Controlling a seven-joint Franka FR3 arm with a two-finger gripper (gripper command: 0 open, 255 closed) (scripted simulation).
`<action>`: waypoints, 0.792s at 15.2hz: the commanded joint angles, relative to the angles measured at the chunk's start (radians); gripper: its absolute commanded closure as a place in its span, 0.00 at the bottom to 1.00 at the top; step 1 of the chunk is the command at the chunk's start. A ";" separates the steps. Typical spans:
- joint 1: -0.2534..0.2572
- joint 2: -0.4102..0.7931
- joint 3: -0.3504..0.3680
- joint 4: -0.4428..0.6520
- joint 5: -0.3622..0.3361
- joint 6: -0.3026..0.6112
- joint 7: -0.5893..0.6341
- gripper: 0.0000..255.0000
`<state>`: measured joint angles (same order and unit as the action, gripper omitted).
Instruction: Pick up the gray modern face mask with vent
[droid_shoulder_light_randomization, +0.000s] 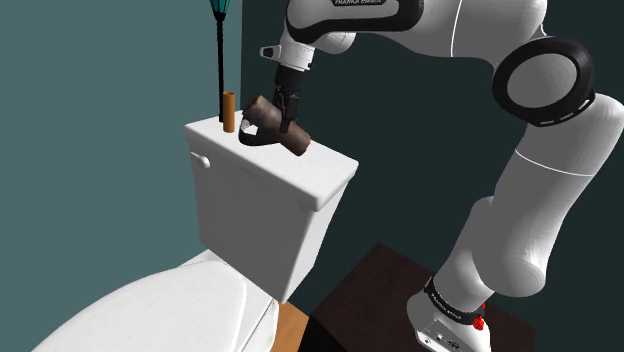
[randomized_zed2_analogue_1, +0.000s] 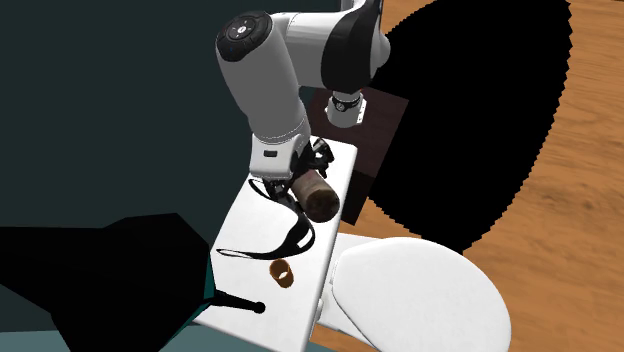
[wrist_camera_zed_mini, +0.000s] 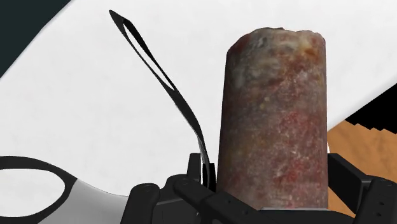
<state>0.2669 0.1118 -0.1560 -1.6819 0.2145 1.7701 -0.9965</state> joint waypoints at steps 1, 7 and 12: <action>0.002 0.031 0.002 -0.038 0.001 0.031 -0.006 0.00; 0.014 0.020 0.011 -0.057 -0.002 0.043 0.015 1.00; 0.003 0.031 0.001 -0.038 0.001 0.031 -0.006 1.00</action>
<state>0.2713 0.1072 -0.1541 -1.7127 0.2180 1.8225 -0.9942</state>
